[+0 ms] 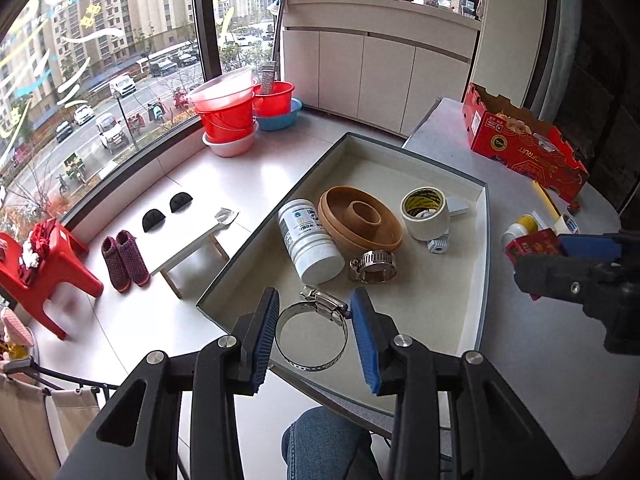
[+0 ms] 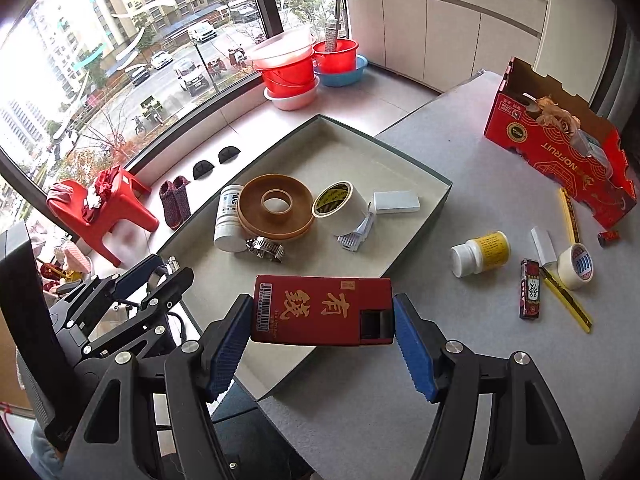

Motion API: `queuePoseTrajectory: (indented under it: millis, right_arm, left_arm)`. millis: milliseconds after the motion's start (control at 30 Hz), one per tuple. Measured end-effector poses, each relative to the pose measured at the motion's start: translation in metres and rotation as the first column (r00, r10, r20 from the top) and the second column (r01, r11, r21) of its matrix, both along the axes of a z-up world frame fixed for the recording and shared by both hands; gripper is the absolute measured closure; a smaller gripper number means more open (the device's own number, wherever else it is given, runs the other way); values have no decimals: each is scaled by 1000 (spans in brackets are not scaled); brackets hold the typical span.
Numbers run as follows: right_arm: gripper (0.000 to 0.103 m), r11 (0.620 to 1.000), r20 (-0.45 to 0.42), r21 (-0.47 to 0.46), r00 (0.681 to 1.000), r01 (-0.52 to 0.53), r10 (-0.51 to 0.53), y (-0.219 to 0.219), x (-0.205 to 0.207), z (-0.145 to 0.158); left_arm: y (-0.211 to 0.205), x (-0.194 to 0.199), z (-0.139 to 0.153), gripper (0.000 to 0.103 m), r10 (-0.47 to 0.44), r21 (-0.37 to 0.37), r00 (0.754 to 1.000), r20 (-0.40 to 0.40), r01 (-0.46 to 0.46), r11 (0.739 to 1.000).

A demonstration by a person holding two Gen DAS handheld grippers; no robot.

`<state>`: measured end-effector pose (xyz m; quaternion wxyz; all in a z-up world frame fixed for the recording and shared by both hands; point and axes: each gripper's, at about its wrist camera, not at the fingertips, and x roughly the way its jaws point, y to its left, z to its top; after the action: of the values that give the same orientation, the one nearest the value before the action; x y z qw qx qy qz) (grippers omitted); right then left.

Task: Organize rigid objects
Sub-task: 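Carry the hose clamp with the left gripper while the right carries the red box over the tray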

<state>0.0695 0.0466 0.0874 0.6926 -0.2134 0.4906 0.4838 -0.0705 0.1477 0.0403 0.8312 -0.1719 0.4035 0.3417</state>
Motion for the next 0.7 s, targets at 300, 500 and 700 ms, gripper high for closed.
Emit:
queuePoseTrajectory:
  millis: [300,500,700]
  right_arm:
    - [33,999,-32,-39,999,-10,8,23,15,-19]
    - [33,998,-61,-56,998,-13,9,34,27,-28]
    - [33,997,-78,-71,997,-17,11,41,34,-38]
  left_arm:
    - [5,23,-15,63,-30,-27,998,-47,29,999]
    - [7,37,-22,63,-40,-43,997,-70,37,998]
    - [10,45,-27,63,-45,-56,995,-86,41,998]
